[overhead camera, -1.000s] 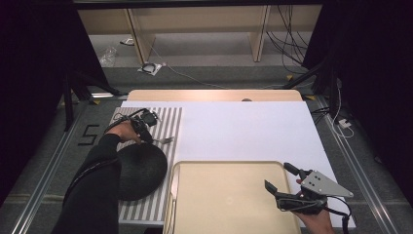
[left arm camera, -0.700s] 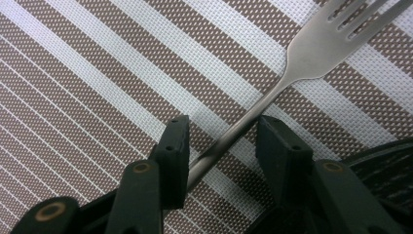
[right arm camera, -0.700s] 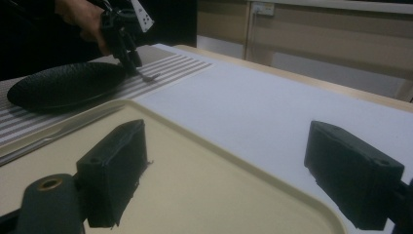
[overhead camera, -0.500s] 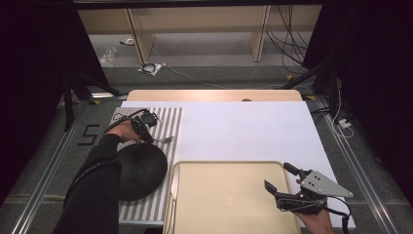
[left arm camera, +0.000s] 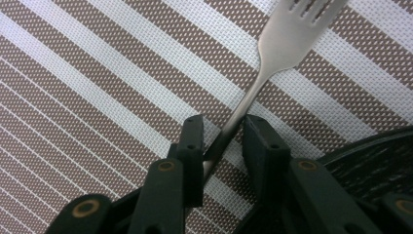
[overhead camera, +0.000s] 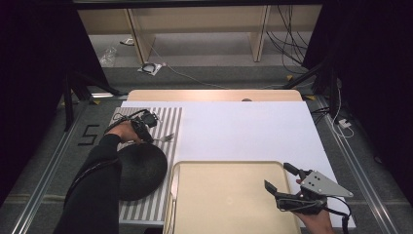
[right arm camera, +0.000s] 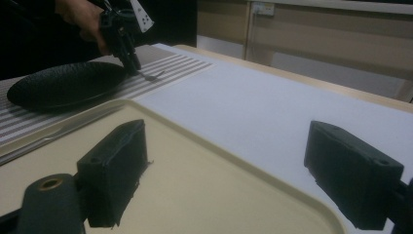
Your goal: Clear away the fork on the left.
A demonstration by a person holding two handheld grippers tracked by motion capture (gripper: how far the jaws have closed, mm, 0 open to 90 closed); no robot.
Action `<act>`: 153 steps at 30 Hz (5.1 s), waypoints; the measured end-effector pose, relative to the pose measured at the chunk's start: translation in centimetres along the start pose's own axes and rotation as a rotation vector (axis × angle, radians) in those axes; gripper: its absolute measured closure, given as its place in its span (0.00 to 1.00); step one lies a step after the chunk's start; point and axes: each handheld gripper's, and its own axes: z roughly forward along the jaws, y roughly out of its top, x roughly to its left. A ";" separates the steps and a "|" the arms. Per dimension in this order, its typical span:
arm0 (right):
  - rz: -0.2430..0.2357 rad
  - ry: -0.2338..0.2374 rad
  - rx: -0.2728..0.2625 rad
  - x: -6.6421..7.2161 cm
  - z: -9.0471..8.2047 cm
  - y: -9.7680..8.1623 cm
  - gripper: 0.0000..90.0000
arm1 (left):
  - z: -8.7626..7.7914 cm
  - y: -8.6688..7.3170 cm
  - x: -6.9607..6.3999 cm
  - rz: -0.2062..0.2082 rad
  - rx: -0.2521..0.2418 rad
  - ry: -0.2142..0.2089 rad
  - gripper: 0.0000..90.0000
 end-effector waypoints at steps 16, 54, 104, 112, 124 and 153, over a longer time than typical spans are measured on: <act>-0.002 0.000 0.002 0.0 0.0 0.0 0.19 | 0.0 -0.1 -0.1 0.005 -0.017 -0.032 0.92; -0.001 -0.005 0.000 0.0 0.0 0.0 0.19 | -6.1 0.6 -0.8 -0.110 -0.119 0.166 0.94; -0.002 0.005 -0.008 0.2 0.2 0.0 0.18 | -10.7 -0.2 -18.0 0.107 -0.299 0.020 0.93; -0.007 0.004 -0.011 0.2 0.0 0.0 0.18 | -10.6 0.1 -20.5 0.154 -0.275 -0.012 0.94; -0.009 0.005 -0.013 0.3 0.1 0.0 0.18 | -10.6 0.0 -23.4 0.161 -0.248 -0.094 0.94; -0.007 0.000 -0.014 0.3 -0.1 0.1 0.18 | -8.7 1.0 -29.0 0.217 -0.184 -0.245 0.94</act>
